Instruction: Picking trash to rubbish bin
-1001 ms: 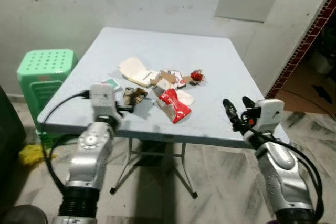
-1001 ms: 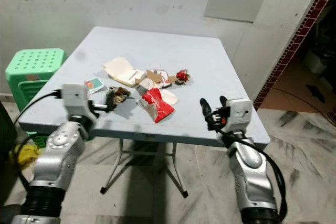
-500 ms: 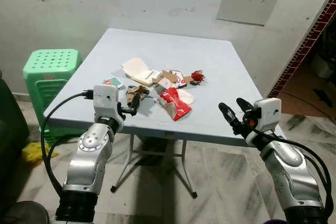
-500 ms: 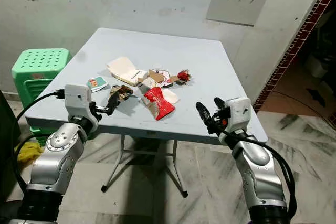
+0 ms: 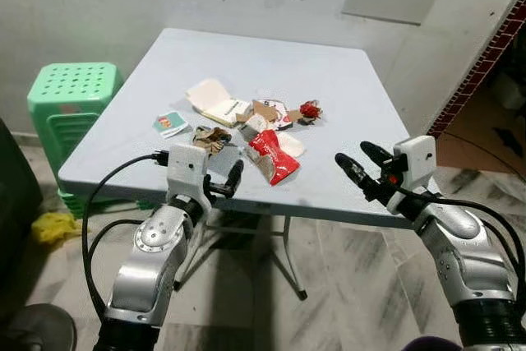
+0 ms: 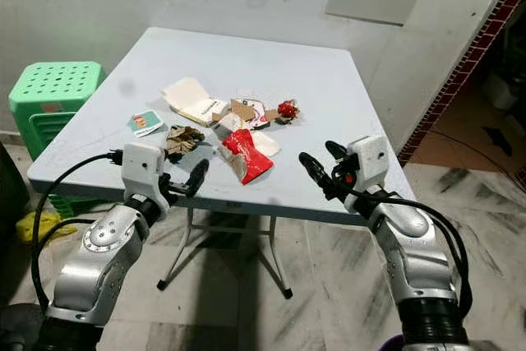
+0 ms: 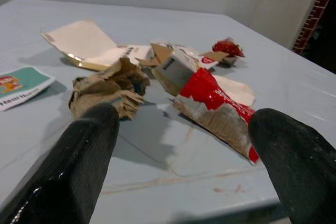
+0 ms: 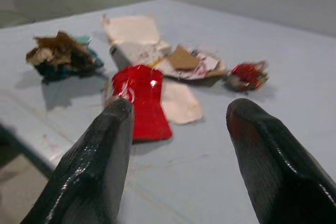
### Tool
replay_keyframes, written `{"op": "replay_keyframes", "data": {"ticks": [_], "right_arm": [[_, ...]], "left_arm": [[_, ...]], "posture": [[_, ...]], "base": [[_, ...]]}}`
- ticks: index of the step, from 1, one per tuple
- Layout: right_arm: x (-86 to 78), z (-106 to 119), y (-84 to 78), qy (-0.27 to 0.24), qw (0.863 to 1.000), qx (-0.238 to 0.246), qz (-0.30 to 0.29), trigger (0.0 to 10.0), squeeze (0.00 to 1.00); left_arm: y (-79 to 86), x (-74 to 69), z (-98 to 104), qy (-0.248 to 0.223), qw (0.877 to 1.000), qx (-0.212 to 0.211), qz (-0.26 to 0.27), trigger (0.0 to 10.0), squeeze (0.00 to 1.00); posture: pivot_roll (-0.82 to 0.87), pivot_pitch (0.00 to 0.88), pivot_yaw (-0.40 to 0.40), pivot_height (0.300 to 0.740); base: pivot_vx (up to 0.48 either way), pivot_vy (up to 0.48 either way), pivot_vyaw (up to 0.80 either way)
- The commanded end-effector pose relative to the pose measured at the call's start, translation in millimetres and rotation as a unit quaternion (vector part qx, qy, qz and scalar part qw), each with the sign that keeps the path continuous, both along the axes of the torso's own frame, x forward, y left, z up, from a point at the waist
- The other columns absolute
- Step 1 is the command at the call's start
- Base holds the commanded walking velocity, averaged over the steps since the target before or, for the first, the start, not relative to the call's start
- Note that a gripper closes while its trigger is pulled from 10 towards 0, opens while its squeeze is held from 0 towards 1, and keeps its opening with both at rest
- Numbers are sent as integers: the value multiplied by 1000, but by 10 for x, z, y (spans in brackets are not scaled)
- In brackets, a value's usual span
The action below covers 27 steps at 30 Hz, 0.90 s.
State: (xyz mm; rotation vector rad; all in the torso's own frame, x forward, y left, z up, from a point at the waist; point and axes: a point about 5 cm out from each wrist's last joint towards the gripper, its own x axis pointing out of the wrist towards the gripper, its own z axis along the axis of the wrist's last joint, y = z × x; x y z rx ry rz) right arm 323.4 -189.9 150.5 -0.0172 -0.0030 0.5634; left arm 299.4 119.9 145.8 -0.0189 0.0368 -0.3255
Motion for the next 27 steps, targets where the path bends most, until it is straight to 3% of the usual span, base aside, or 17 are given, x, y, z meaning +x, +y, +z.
{"op": "replay_keyframes", "data": {"ticks": [1,2,3,13,27], "right_arm": [[50,12,-31,9,1000,3,9,10000,573],[50,12,-31,9,1000,3,9,10000,573],[74,6,-16,12,1000,6,13,10000,1000],[307,-55,107,23,999,-23,40,10000,1000],[490,-5,300,28,996,-38,70,10000,1000]], "left_arm": [[-50,-35,32,-2,1000,2,-19,10000,0],[-50,-35,32,-2,1000,2,-19,10000,0],[-51,-44,33,-2,1000,4,-21,10000,0],[-33,-101,125,-9,999,0,-36,10000,0],[-31,-152,208,-15,999,-3,-45,10000,0]], "posture": [[26,131,-119,740],[26,131,-119,740],[28,132,-119,740],[48,152,-124,740],[75,176,-139,740]], "base": [[0,0,0],[0,0,0],[0,0,0],[0,0,0],[0,0,0]]}}
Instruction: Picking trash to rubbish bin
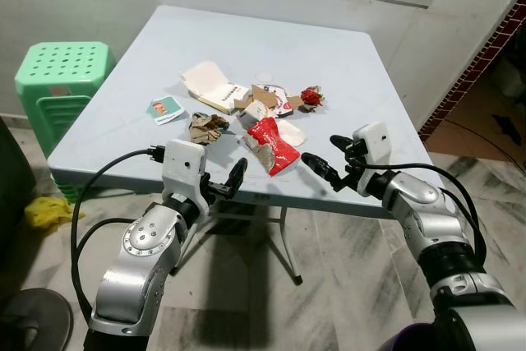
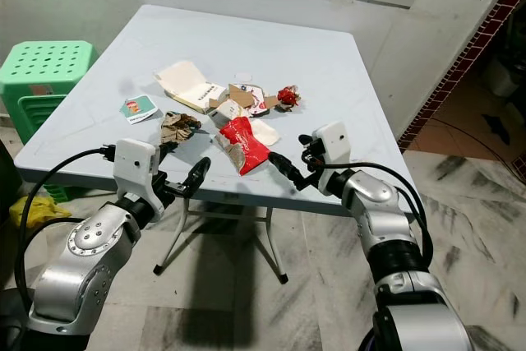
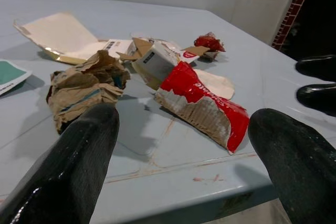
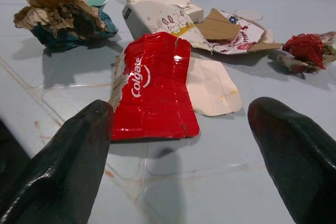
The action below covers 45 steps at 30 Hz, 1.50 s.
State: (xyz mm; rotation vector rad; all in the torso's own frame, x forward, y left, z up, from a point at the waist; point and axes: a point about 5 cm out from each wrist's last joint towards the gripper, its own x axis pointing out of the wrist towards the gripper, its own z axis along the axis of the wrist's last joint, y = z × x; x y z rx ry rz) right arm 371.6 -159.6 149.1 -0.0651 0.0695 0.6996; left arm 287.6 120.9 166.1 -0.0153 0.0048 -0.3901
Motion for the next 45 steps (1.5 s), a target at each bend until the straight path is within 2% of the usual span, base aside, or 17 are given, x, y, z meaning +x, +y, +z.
{"op": "replay_keyframes", "data": {"ticks": [1,11,22,34,39,45], "right_arm": [[26,20,46,-3,1000,-10,14,10000,0],[128,97,221,-4,1000,-8,18,10000,0],[171,149,266,-7,1000,-11,20,10000,0],[165,141,390,-2,999,-18,48,10000,0],[168,133,488,5,998,-20,57,10000,0],[165,110,491,19,998,-27,62,10000,0]], "left_arm": [[-42,-43,12,1,1000,-3,-14,10000,0],[-100,-125,45,4,999,-8,-31,10000,0],[-117,-231,51,15,999,-11,-36,10000,0],[-123,-303,71,20,999,-12,-35,10000,0],[-99,-351,96,24,999,-14,-26,10000,0],[-85,-380,102,28,999,-18,-19,10000,0]], "posture": [[77,177,-140,740],[97,198,-150,740],[109,242,-159,740],[135,268,-174,740],[152,284,-181,740],[154,303,-186,740]], "base": [[0,0,0],[0,0,0],[0,0,0],[0,0,0],[0,0,0],[0,0,0]]}}
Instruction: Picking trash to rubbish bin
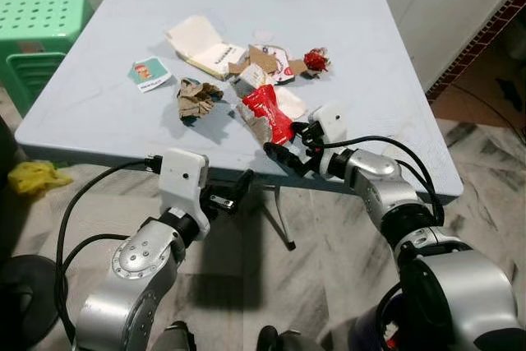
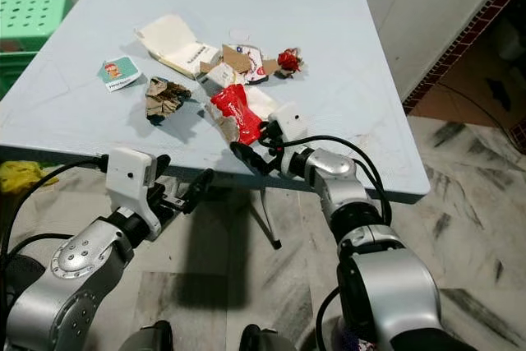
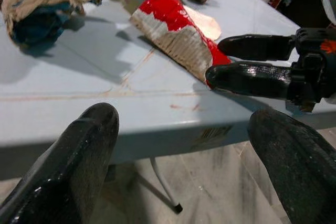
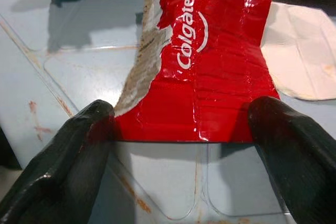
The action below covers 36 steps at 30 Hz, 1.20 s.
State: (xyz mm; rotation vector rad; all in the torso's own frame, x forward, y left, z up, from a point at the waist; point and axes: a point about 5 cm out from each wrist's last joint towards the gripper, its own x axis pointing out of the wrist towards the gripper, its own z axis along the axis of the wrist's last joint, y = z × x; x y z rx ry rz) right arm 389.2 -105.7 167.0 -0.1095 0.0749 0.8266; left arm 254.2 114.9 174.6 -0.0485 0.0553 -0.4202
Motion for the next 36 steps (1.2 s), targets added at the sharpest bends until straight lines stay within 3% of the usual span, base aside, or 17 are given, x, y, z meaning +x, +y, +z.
{"op": "replay_keyframes", "data": {"ticks": [1,5,6,7,8,9,22,36], "right_arm": [[-13,-77,-68,23,1000,-11,-3,10000,0],[-15,-86,-87,22,1000,-16,-4,10000,0],[-21,-96,-112,29,1000,-12,-1,4157,0],[-19,-94,-129,26,1000,-15,-4,2314,0],[-18,-91,-140,23,1000,-17,-5,2314,0],[-17,-93,-157,19,999,-25,-8,118,0],[-19,-73,-301,16,999,-29,-10,0,0],[-6,-10,-354,3,1000,-14,-15,0,0]], "left_arm": [[-25,-52,18,1,1000,-8,-3,10000,0],[-29,-59,18,2,1000,-8,-3,10000,0],[-33,-65,19,3,1000,-8,-3,10000,0],[-35,-63,23,4,1000,-8,-3,10000,0],[-37,-62,25,4,1000,-8,-3,10000,0],[-36,-59,28,4,1000,-9,-3,10000,0],[-39,-55,40,8,1000,-13,-3,10000,0],[-36,-30,55,6,1000,-16,-4,10000,0]], "posture": [[153,305,-187,740],[151,306,-187,740],[151,308,-187,740],[150,310,-186,740],[150,310,-186,740],[148,311,-186,740],[140,315,-183,740],[137,307,-177,740]], "base": [[0,0,0],[0,0,0],[0,0,0],[0,0,0],[0,0,0],[0,0,0],[0,0,0],[0,0,0]]}}
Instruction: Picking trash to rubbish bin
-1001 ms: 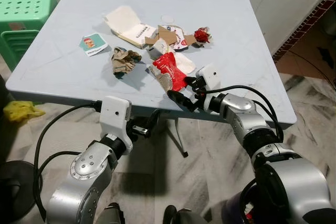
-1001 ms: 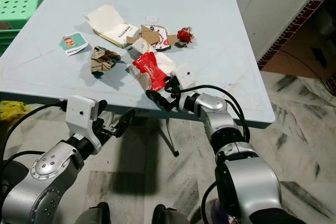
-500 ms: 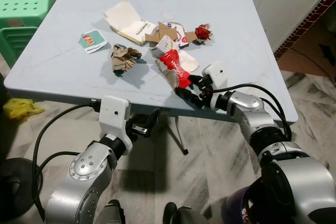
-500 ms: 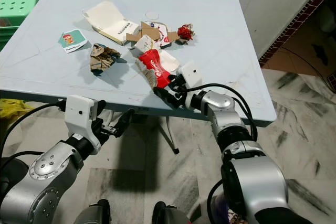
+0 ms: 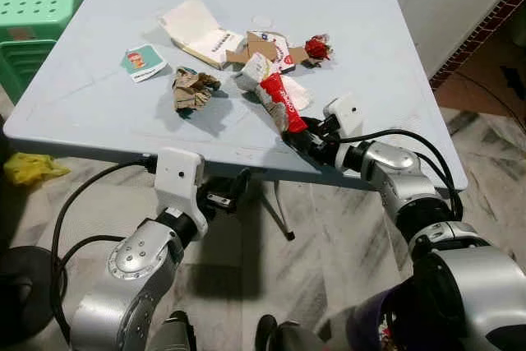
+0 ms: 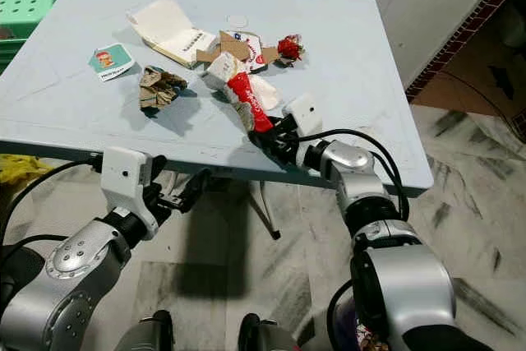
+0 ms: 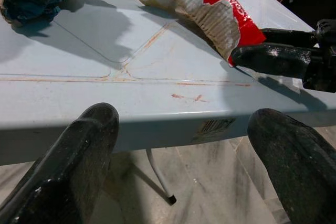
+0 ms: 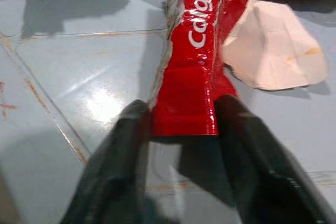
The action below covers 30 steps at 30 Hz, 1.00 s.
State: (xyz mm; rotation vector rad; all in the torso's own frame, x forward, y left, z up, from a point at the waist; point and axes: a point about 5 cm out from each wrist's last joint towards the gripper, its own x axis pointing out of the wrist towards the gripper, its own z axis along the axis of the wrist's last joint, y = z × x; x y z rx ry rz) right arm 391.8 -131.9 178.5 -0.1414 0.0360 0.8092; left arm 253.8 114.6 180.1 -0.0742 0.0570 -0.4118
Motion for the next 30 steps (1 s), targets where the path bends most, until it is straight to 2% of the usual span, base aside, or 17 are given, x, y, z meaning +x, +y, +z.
{"op": "replay_keyframes", "data": {"ticks": [1,8,11,12,15,20,26,27,28,30], "right_arm": [[-32,-108,-106,22,1000,1,-8,0,0],[-29,-38,-178,10,999,36,-10,0,0],[-18,23,-206,-8,999,48,-18,0,0],[-9,87,-229,-27,997,65,-25,0,0],[-2,149,-258,-39,995,91,-33,0,0],[-8,261,-373,-89,984,135,-77,0,0],[-55,316,-508,-131,970,155,-131,0,0],[-63,315,-537,-134,967,156,-148,4078,0],[-76,311,-560,-139,964,156,-162,10000,0],[-125,311,-598,-155,957,165,-183,10000,0]], "left_arm": [[-35,-19,4,2,1000,-4,-9,10000,0],[-38,24,19,-3,1000,-4,-11,10000,0],[-33,49,35,-8,1000,-2,-11,10000,0],[-20,79,53,-12,1000,-2,-9,10000,0],[3,128,76,-19,1000,0,-4,10000,0],[76,277,127,-34,999,9,16,10000,0],[166,434,164,-49,998,24,40,10000,0],[192,483,178,-54,997,30,45,10000,0],[217,521,190,-56,996,33,53,10000,0],[265,609,208,-59,995,33,67,10000,0]], "posture": [[135,305,-177,740],[130,288,-168,740],[129,281,-164,740],[126,271,-160,740],[124,260,-153,740],[112,225,-139,740],[96,195,-128,740],[85,179,-123,740],[82,168,-120,740],[74,154,-114,740]], "base": [[0,0,0],[0,0,0],[0,0,0],[0,0,0],[0,0,0],[0,0,0],[0,0,0],[0,0,0],[0,0,0],[0,0,0]]}}
